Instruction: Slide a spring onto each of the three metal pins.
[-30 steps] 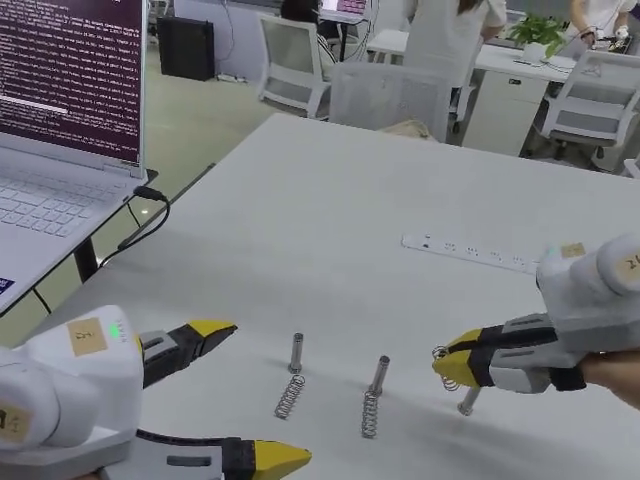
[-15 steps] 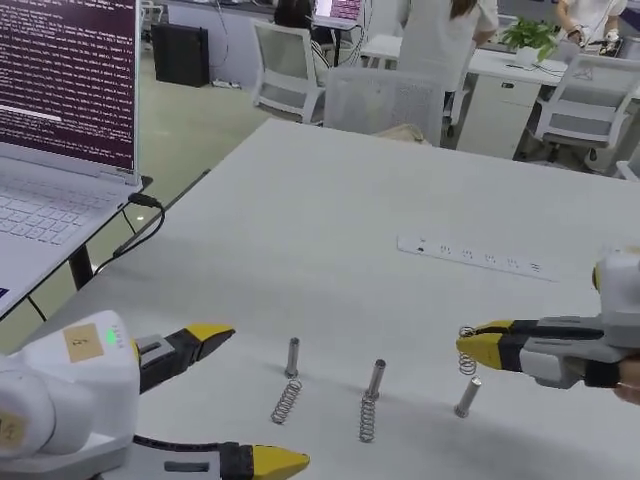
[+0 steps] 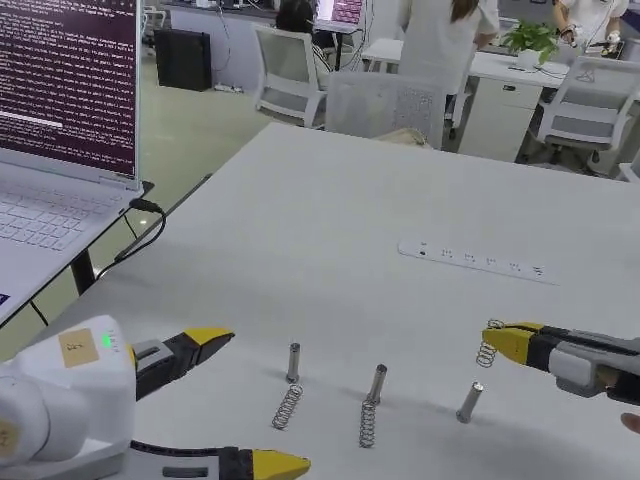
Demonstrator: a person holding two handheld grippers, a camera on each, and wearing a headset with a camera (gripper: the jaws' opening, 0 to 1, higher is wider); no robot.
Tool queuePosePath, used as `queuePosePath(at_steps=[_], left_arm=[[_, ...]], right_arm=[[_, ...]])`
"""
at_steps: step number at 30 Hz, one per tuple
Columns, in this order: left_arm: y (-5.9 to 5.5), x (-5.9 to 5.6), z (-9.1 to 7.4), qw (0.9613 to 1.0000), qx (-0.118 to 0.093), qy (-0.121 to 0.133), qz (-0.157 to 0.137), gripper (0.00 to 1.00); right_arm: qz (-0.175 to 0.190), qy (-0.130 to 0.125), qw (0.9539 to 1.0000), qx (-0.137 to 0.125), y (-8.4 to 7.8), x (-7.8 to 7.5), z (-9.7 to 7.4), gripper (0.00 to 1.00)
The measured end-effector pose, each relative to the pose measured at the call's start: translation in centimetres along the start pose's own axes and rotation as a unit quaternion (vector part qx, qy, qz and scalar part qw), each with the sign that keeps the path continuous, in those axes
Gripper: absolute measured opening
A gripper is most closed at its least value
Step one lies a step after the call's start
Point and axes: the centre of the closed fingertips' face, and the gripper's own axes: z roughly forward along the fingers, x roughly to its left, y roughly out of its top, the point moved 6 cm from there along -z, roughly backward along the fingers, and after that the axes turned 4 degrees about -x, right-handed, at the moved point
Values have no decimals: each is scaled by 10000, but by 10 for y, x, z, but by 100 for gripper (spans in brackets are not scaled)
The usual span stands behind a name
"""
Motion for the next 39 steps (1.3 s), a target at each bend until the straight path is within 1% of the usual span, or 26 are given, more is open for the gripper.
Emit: queuePosePath(at_steps=[2, 7, 14, 20, 22, 27, 34, 39], left_arm=[[0, 0, 0, 10000, 2, 0, -2, 81], [0, -1, 0, 10000, 21, -5, 12, 81], [0, -1, 0, 10000, 44, -4, 18, 81], [-1, -1, 0, 10000, 69, -4, 22, 81], [-1, -1, 0, 10000, 71, -1, 24, 81], [-1, -1, -1, 10000, 78, 15, 14, 81], [-1, 0, -1, 9999, 95, 33, 2, 81], [-3, 0, 0, 9999, 109, 38, -11, 81]], right_arm=[[2, 5, 10000, -92, -1, -1, -1, 9], [202, 13, 9991, -379, -3, -4, -5, 9], [192, -53, 9991, -363, -14, -11, -5, 9], [187, -52, 9991, -375, -21, -13, -2, 9], [168, -53, 9993, -343, -24, -13, 0, 9], [93, -82, 9995, -307, -27, -16, 3, 9], [92, -143, 9995, -257, -32, -20, 5, 9], [112, -129, 9996, -239, -34, -21, 6, 9]])
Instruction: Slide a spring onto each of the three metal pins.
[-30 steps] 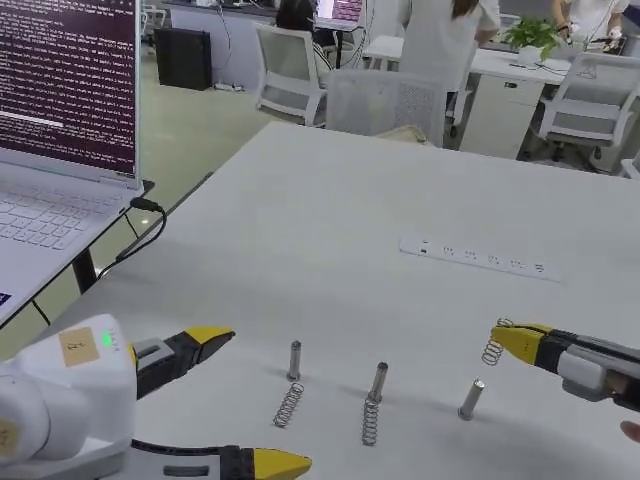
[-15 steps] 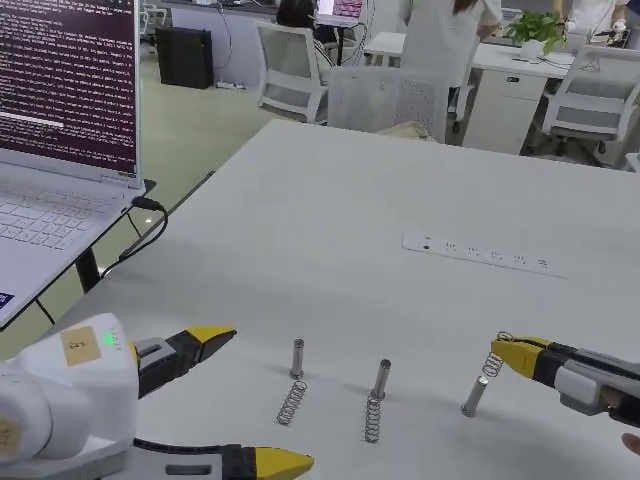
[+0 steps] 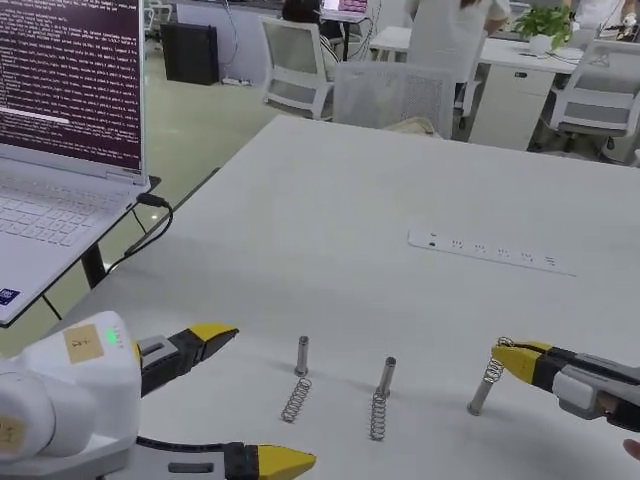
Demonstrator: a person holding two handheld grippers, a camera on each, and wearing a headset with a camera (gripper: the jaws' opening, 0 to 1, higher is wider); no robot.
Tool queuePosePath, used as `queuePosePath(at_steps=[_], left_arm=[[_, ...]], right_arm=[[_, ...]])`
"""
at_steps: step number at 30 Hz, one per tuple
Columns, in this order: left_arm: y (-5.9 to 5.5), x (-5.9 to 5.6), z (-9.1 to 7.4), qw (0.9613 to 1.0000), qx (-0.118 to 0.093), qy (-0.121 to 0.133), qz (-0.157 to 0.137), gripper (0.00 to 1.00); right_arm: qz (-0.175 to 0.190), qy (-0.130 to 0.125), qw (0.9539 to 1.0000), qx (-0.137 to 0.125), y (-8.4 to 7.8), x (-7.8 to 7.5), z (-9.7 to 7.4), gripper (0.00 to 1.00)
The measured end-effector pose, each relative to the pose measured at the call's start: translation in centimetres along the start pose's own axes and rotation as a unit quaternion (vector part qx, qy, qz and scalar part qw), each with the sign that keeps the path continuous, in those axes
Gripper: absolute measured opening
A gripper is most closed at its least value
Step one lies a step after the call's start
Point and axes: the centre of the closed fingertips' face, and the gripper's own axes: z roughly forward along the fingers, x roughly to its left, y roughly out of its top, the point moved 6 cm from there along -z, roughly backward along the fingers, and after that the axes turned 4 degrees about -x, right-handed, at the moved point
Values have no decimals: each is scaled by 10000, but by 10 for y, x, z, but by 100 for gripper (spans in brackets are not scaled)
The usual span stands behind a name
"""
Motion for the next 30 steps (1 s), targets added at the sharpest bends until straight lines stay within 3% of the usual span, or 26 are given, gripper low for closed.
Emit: queuePosePath(at_steps=[30], left_arm=[[-3, 2, 0, 10000, 72, 17, -11, 81]], right_arm=[[-9, -34, 9999, 144, -20, -8, 7, 9]])
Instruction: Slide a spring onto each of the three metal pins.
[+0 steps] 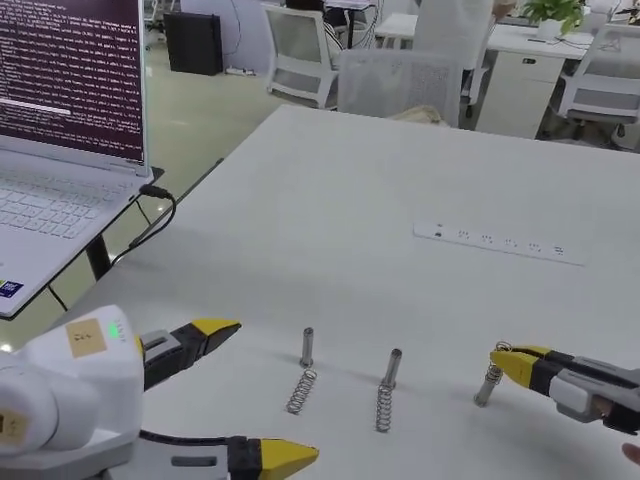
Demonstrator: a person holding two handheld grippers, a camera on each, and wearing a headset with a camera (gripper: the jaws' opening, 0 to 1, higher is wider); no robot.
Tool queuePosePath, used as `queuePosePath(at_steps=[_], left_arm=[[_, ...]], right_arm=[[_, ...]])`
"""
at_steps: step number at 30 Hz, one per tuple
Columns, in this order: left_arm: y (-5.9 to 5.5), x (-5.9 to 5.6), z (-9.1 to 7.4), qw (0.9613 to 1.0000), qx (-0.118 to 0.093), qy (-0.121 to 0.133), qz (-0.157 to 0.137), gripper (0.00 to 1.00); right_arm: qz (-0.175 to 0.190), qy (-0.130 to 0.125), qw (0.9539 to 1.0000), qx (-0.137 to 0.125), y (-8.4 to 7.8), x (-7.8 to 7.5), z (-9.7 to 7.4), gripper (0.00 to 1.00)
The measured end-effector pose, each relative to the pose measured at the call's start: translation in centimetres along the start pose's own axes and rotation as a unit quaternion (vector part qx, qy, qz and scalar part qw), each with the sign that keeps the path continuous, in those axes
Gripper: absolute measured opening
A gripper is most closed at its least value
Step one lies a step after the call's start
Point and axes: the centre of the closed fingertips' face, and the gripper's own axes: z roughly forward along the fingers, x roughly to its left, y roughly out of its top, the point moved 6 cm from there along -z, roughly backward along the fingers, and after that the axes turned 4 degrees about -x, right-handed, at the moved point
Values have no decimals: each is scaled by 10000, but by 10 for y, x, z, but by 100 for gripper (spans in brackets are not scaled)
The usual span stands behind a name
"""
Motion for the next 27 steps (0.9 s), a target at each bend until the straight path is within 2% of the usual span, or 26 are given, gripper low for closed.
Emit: queuePosePath(at_steps=[5, 27], left_arm=[[-1, 0, 0, 10000, 20, 0, -2, 81], [-3, 0, 2, 10000, 90, -11, -5, 80]], right_arm=[[18, -13, 10000, -54, -6, -2, 0, 9], [90, -58, 9999, 120, -26, -8, 4, 9]])
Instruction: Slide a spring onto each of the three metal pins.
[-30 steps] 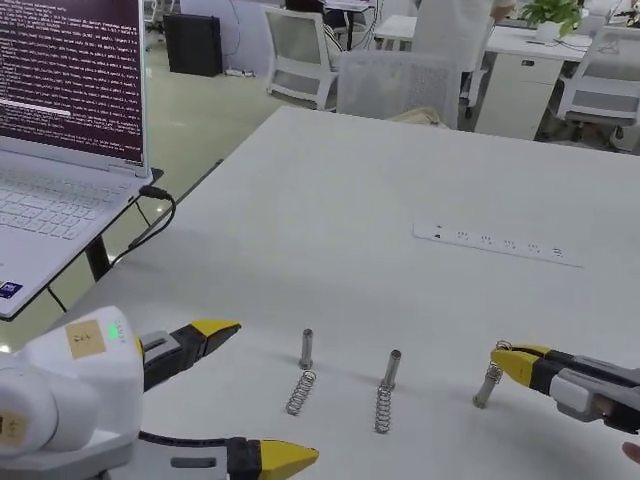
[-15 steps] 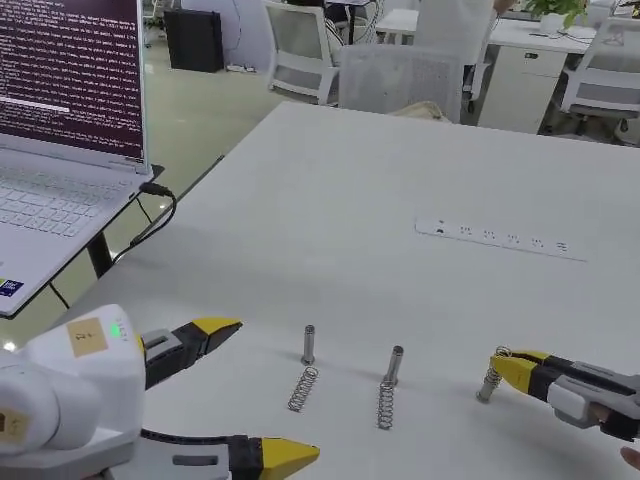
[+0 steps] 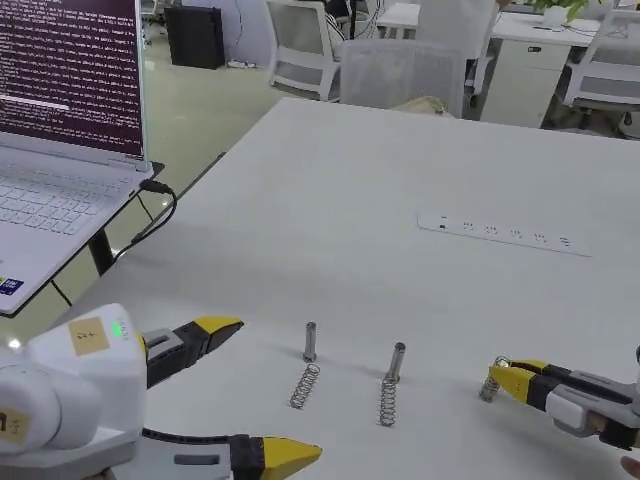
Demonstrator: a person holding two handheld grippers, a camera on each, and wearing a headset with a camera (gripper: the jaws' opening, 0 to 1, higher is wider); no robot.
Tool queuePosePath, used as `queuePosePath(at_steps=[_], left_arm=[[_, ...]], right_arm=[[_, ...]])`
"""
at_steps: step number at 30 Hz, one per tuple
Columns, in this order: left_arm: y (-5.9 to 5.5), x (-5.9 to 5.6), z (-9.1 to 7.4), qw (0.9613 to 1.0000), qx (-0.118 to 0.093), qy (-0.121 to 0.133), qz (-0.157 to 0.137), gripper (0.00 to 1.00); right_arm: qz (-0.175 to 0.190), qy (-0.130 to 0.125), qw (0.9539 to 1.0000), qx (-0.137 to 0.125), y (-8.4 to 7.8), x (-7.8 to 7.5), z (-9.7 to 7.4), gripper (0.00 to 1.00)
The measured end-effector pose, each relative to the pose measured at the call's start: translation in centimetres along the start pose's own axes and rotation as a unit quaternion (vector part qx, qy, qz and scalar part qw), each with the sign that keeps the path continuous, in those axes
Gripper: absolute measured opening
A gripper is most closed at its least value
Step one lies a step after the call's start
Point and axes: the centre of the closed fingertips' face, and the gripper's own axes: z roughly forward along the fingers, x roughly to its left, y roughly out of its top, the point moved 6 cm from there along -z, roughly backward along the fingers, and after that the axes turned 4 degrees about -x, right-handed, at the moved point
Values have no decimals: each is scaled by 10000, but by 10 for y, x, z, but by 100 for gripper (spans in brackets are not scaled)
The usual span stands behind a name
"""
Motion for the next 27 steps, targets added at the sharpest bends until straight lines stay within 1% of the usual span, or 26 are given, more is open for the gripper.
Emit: queuePosePath(at_steps=[2, 6, 13, 19, 22, 27], left_arm=[[0, 0, 0, 10000, -4, 1, -4, 80], [0, 0, 0, 10000, -4, 5, -3, 80], [1, 0, 0, 10000, -11, 4, 0, 80], [1, 0, 0, 10000, -22, 4, -6, 80], [1, 0, 0, 10000, -23, 3, -2, 80], [1, 1, 0, 10000, -32, 2, -2, 80]], right_arm=[[-3, 4, 10000, 11, 0, 0, 0, 10], [-25, -9, 9999, 136, -5, -1, 1, 10], [-43, -7, 9999, 151, -6, 0, -1, 10], [-98, 0, 9996, 253, -8, 2, -3, 10], [-135, -8, 9995, 285, -9, 1, -4, 12], [-185, -60, 9994, 288, -9, 0, -6, 19]])
